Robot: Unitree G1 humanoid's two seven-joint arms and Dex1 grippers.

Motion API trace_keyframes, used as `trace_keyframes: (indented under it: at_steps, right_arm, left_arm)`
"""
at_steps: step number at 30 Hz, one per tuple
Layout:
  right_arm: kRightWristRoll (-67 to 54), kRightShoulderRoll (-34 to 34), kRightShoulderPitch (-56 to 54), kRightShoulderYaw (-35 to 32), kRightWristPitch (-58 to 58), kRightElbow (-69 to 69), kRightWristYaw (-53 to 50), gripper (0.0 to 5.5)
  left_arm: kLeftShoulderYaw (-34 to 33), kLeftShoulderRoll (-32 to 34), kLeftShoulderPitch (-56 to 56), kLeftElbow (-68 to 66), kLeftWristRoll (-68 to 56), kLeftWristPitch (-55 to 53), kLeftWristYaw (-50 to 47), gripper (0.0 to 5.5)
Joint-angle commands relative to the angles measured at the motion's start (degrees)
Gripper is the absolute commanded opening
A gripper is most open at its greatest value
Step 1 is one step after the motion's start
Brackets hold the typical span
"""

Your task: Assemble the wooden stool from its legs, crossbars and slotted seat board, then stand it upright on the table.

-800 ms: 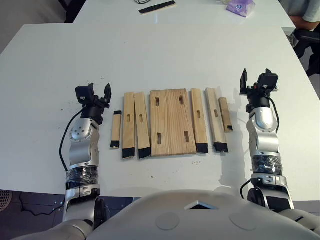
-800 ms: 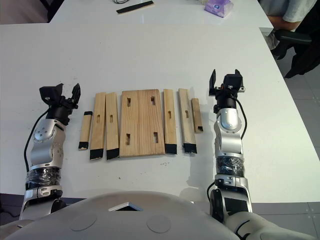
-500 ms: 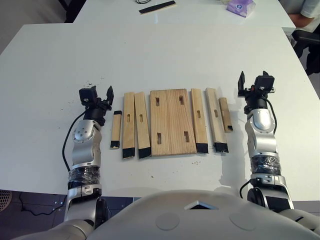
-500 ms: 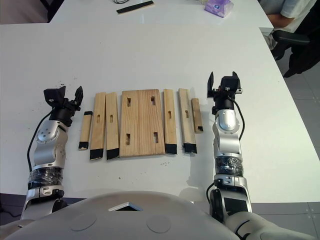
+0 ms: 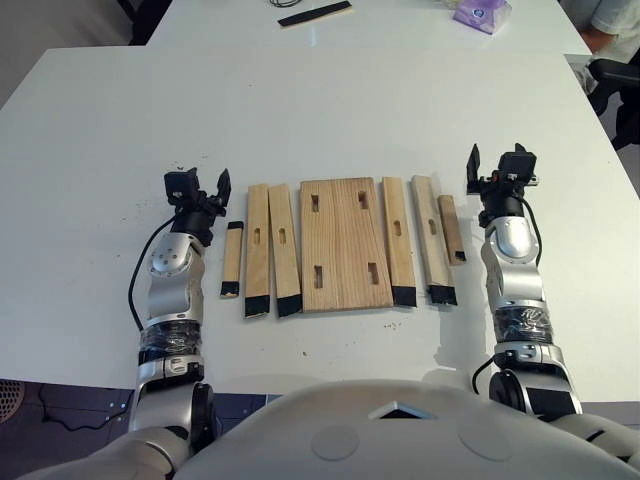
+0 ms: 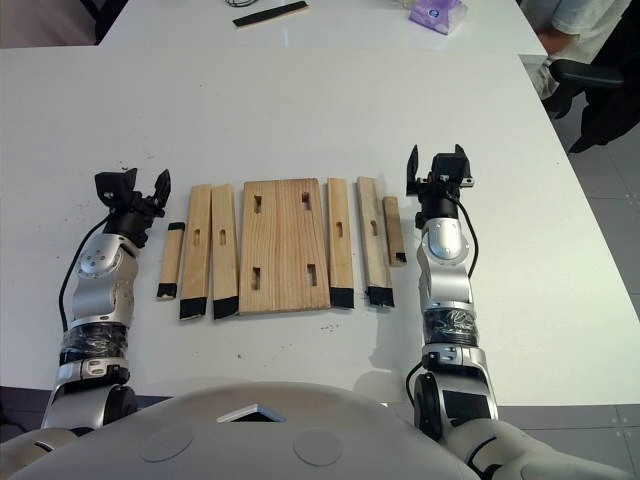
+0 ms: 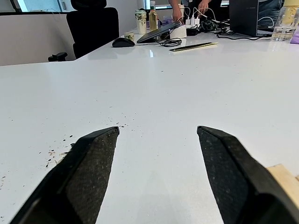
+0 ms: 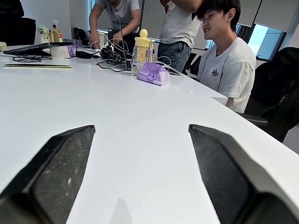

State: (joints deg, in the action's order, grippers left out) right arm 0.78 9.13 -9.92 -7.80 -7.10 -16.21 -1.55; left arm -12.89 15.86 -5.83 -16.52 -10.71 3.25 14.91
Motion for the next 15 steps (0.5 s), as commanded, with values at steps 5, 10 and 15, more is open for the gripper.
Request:
trace_keyframes:
  at_steps: [5, 10, 15]
  right_arm:
    - [0.4, -0.3, -1.1, 0.7, -1.3, -1.4, -0.3, 3.71]
    - [0.5, -0.3, -1.4, 0.9, -1.5, -2.0, -0.6, 3.71]
    - [0.5, -0.4, -1.4, 1.0, -1.8, -2.4, -0.8, 3.71]
  left_arm:
    - [0.1, 0.7, -1.1, -1.8, 1.2, 0.4, 0.5, 3.11]
    - [0.2, 0.5, -1.3, -2.3, 1.4, 0.8, 0.5, 3.11]
    - [0.1, 0.7, -1.7, -2.5, 1.3, 0.7, 0.6, 3.11]
